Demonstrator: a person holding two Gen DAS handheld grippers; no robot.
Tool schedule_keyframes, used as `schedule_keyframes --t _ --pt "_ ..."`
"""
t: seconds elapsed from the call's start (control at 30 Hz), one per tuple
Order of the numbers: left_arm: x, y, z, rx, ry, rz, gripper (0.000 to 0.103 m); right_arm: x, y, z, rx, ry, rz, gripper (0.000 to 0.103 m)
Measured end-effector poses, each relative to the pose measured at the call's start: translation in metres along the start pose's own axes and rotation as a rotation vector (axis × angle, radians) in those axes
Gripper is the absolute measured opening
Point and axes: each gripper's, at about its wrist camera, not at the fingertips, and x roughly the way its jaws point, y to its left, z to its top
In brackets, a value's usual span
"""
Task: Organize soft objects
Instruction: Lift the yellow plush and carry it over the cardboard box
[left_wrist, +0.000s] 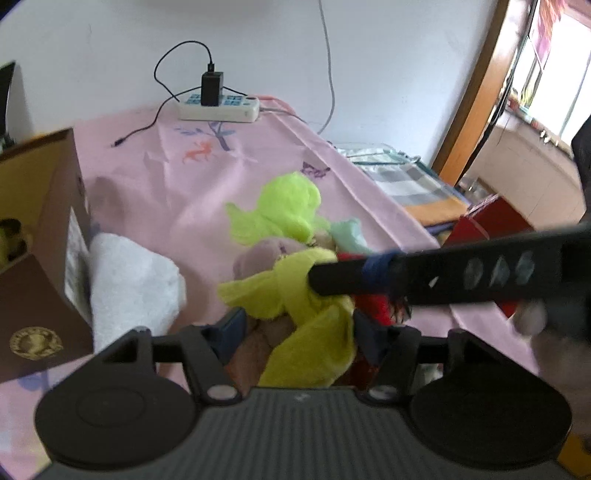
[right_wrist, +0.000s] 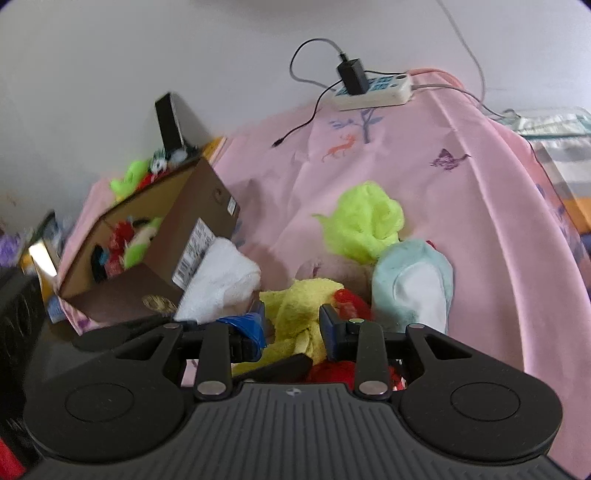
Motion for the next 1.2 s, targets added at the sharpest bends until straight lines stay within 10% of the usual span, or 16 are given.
schedule_keyframes --t 0.4,0.87,1.2 --pt "0.015 -0.016 0.01 0.094 -0.014 -0.024 0.032 0.009 -0.001 0.002 -0.042 -0.022 -0.055 0.007" --pt "-0.054 -0.032 0.024 0.172 -0.16 0.106 0.031 -0.035 0.041 0.015 -0.185 -0.173 0.084 0.005" --pt "-0.102 0.024 0.045 0.153 -0.276 0.231 0.031 -0.011 0.112 0.047 -0.336 -0.234 0.177 0.005"
